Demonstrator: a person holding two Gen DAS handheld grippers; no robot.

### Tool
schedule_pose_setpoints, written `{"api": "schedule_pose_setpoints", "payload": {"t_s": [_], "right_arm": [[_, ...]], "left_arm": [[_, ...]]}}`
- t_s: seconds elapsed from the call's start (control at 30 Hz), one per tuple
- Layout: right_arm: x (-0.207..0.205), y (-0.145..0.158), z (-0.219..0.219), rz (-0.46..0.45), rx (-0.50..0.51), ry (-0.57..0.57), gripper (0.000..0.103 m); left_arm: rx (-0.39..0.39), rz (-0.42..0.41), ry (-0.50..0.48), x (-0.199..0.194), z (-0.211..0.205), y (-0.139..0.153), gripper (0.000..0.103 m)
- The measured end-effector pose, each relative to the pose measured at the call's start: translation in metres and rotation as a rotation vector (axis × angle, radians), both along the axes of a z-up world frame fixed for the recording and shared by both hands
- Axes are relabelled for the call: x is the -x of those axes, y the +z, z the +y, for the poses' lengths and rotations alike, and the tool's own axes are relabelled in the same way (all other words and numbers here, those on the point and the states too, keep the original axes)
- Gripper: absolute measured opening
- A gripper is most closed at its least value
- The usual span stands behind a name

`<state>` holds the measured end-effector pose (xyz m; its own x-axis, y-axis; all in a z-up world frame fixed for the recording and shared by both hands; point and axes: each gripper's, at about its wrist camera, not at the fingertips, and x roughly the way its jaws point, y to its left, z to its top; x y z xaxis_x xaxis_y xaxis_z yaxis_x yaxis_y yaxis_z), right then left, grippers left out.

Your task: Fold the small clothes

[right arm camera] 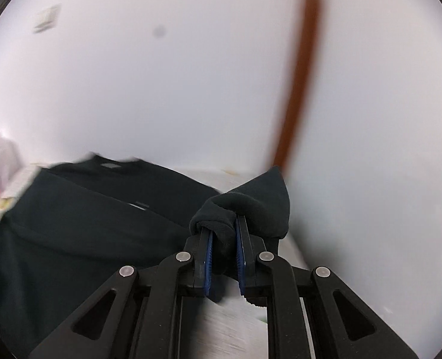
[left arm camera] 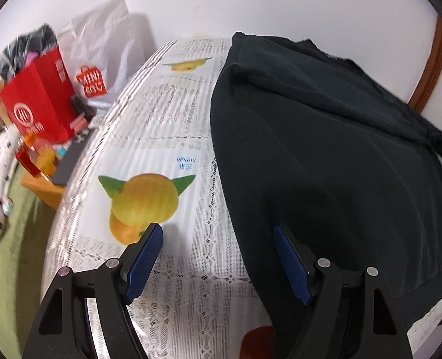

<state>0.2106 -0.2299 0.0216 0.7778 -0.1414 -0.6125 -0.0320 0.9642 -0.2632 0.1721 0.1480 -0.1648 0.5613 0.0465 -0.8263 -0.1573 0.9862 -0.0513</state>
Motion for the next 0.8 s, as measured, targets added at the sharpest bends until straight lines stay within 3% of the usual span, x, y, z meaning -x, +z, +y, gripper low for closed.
{"api": "schedule_pose_setpoints", "payload": {"t_s": [0.13,0.23,0.33,0.5,0.57,0.63,0.7,0.8], "right_arm": [[-0.032,-0.017,0.09,0.001,-0.015,0.148,0.013],[-0.056,-0.054,0.15,0.018,-0.002,0.208,0.013],[-0.079,-0.101,0.186,0.085,-0.005,0.227,0.014],[-0.11,-0.163,0.18,0.242,-0.043,0.175,0.014],[-0.117,-0.171,0.169,0.275,-0.078,0.134,0.022],[-0.114,-0.167,0.155,0.309,-0.14,0.143,0.053],[-0.101,-0.156,0.139,0.321,-0.214,0.185,0.071],[-0.074,-0.139,0.113,0.291,-0.205,0.206,0.076]], "left_arm": [[-0.009,-0.032,-0.006,0.003,-0.002,-0.003,0.074],[-0.013,-0.04,-0.022,0.007,-0.002,-0.004,0.074],[-0.002,-0.035,-0.031,0.01,0.002,-0.002,0.074],[0.008,-0.031,-0.04,0.019,0.01,0.0,0.074],[0.015,-0.033,-0.041,0.02,0.012,0.001,0.074],[0.016,-0.034,-0.044,0.019,0.011,0.002,0.074],[0.011,-0.035,-0.046,0.018,0.009,0.004,0.074],[0.023,-0.052,-0.056,0.017,0.003,0.01,0.074]]}}
